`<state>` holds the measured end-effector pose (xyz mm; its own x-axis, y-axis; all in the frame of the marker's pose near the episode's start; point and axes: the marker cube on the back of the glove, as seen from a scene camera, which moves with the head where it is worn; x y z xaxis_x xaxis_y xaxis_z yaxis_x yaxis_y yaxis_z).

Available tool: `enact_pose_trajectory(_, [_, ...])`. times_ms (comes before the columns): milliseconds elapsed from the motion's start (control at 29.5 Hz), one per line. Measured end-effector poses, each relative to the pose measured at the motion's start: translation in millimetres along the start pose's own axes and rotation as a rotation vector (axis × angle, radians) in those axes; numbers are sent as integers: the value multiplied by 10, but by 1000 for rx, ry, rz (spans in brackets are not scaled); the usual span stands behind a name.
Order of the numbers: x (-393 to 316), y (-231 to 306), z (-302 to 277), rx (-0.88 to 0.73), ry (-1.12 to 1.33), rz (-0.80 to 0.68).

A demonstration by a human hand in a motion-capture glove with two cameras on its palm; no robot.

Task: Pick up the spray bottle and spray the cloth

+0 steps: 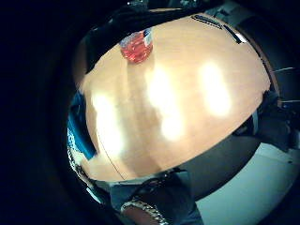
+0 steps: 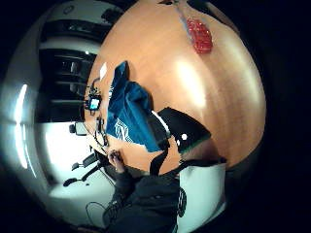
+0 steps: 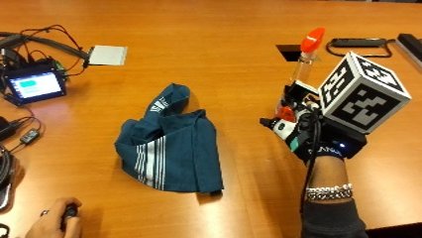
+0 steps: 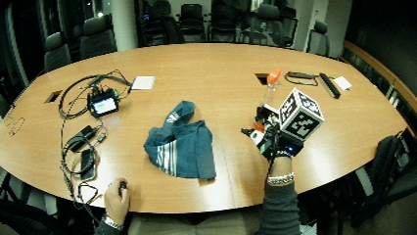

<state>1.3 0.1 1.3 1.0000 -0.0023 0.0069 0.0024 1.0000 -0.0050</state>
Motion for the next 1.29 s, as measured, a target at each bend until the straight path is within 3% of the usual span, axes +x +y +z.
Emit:
enact_pose_trajectory(813, [-94,-52,113,-20,-14,-15])
enact_pose_trajectory(1287, [-209,-277,133,89,-55,-63])
